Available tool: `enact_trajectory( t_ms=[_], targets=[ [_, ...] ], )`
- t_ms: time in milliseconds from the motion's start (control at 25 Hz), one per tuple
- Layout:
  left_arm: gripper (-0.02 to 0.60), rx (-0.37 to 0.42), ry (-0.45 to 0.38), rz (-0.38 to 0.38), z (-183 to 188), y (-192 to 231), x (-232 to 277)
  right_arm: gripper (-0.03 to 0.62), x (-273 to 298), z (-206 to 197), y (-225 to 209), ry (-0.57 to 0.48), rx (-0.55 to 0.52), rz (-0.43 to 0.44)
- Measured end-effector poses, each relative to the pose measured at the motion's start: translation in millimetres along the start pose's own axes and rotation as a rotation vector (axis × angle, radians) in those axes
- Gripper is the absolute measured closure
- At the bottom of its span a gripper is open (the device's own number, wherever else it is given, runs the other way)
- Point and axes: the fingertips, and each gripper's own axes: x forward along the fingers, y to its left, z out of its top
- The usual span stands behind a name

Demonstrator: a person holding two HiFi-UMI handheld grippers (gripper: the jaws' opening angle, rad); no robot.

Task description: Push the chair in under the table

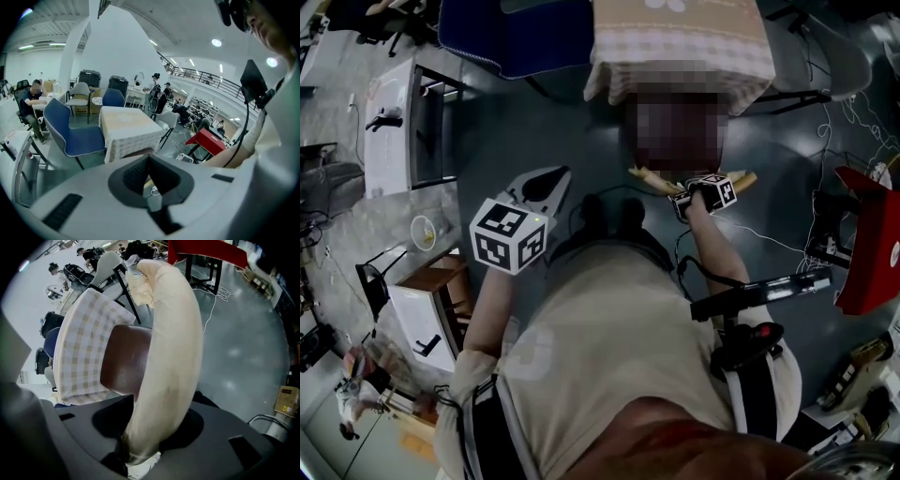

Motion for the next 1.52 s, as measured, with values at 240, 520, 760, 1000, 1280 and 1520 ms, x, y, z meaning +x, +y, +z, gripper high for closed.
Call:
enact_trajectory(
  t_ms=[240, 520, 760, 1000, 1280, 1520],
  targets=[
    [0.575, -0.009, 0.019, -0.035, -12, 23, -6, 0.427, 5, 4, -2, -0.06, 0.029, -0.002],
    [0.575, 0.021, 0.064, -0.089, -21, 26, 5, 0.427, 3, 8, 1, -0.058, 0.03, 0.017],
    [0.575, 0.028, 0.052, -0.065, -8, 16, 15, 0.444, 5, 4, -3, -0.067, 0.074, -0.017],
    [0.575, 0.044, 0.009, -0.031, 23, -13, 33, 0.448, 4, 10, -2, -0.069, 0.08, -0.015],
    [0.575, 0.069, 0.015, -0.008, 36, -37, 52, 0.459, 3, 7, -5, -0.081, 0.117, -0.034],
    [0.575, 0.089, 0.031, -0.011, 43, -41, 61, 0.459, 4, 5, -3, -0.088, 0.109, -0.032]
  ],
)
